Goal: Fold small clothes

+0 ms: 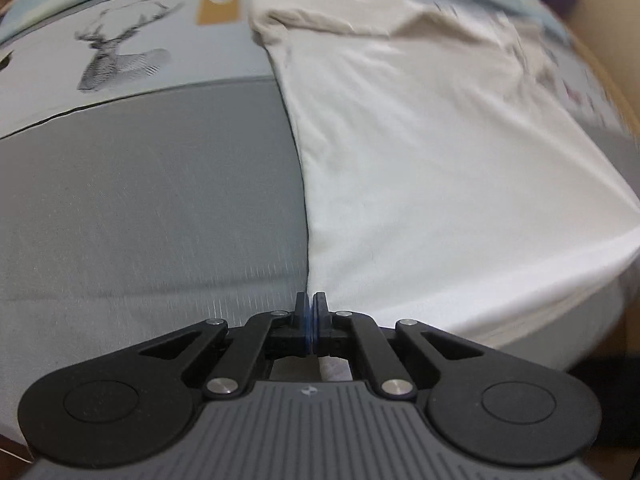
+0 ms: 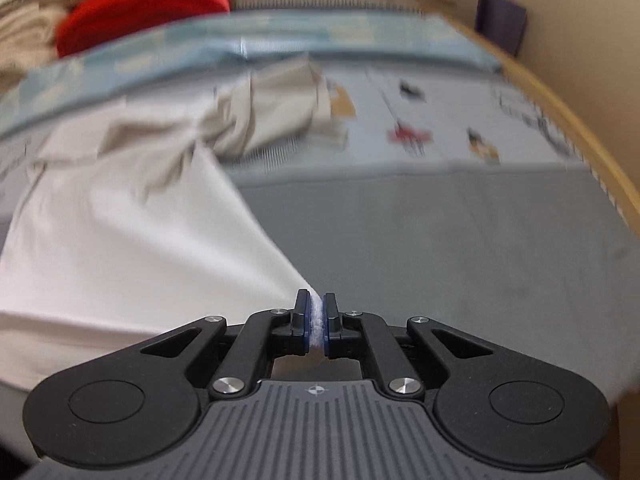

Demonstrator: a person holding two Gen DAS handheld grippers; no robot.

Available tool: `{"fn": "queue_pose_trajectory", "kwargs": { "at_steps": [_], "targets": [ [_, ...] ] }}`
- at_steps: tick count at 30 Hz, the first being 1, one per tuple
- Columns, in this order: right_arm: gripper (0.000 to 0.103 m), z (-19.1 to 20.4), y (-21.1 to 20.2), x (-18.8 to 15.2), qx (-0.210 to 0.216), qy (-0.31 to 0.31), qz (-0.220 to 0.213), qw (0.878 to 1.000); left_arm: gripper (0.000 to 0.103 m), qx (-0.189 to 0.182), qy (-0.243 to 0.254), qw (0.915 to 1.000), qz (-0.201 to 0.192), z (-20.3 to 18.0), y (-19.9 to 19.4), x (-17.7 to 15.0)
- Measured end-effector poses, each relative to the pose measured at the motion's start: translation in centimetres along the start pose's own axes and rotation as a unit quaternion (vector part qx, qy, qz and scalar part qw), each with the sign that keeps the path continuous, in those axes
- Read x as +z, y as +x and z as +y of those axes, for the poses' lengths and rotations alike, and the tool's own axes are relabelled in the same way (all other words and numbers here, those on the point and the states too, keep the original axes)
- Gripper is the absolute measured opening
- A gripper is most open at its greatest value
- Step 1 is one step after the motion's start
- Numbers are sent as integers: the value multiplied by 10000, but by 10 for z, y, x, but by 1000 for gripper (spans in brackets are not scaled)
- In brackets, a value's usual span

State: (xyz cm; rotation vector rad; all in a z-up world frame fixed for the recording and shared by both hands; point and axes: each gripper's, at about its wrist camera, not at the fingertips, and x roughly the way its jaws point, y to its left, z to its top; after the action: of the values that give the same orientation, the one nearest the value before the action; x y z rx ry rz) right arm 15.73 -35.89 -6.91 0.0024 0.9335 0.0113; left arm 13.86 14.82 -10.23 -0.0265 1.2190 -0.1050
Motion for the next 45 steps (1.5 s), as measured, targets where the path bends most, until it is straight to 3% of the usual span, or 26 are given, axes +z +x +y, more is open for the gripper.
{"fn": "queue_pose_trajectory", "kwargs": {
  "at_steps": [3, 6, 8, 10, 12, 14, 18, 21, 23, 25, 27, 30, 34, 36, 38, 40, 42, 44, 45],
  "targets": [
    [5, -7, 4, -26, 146, -189, 737, 9970, 1, 216, 235, 9993, 178, 3, 1, -11],
    [5, 1, 16, -49, 550, -618, 1584, 9839, 0, 367, 305, 9978, 458, 12, 6, -16],
    [5, 12, 19, -58, 586, -1037, 1825, 9760, 1, 297, 329, 9978, 500, 15, 6, -17],
    [8, 18, 17, -52, 472, -1224, 1621, 9780, 4, 103, 289, 9993, 235, 17, -4, -15],
    [18, 15, 12, -40, 526, -963, 1284, 9856, 5, -163, 150, 9997, 62, 17, -12, -13],
    [27, 9, 13, -29, 629, -585, 1105, 9901, 5, -323, 165, 9993, 134, 14, -8, -12],
    [27, 14, 28, -27, 666, -568, 1018, 9909, 5, 75, 647, 9955, 695, -2, 15, -19],
    [27, 24, 47, -38, 557, -863, 1313, 9860, 5, 55, 793, 9938, 781, -5, 21, -20],
    [2, 32, 54, -43, 702, -1148, 1489, 9797, 2, -24, 863, 9931, 790, -3, 20, -22],
    [2, 40, 54, -44, 784, -1431, 1416, 9764, 0, -186, 915, 9922, 821, -3, 19, -24],
    [2, 35, 59, -41, 451, -1409, 1472, 9780, 0, -370, 1037, 9903, 846, -4, 18, -28],
    [2, 27, 65, -36, 292, -1262, 1551, 9794, 0, -375, 1101, 9896, 842, -4, 19, -29],
    [10, 40, 61, -36, 195, -1750, 1600, 9713, 3, -418, 892, 9932, 622, 2, 12, -18],
    [11, 39, 53, -28, 128, -1663, 1407, 9759, 6, -374, 735, 9963, 225, 10, 6, -6],
    [11, 34, 37, -14, 42, -1431, 802, 9864, 7, -334, 543, 9978, -193, 13, -3, 5],
    [11, 27, 21, 9, 119, -807, 304, 9962, 7, -197, 370, 9974, -587, 10, -11, 20],
    [20, 20, 7, 34, 261, -81, -187, 9995, 7, -98, 199, 9960, -867, 1, -17, 37],
    [36, 16, -3, 61, 394, 544, -630, 9958, 7, -56, 68, 9935, -1133, -7, -20, 48],
    [39, 15, -4, 74, 470, 873, -823, 9917, 7, -38, 43, 9924, -1228, -16, -21, 51]
  ]
}}
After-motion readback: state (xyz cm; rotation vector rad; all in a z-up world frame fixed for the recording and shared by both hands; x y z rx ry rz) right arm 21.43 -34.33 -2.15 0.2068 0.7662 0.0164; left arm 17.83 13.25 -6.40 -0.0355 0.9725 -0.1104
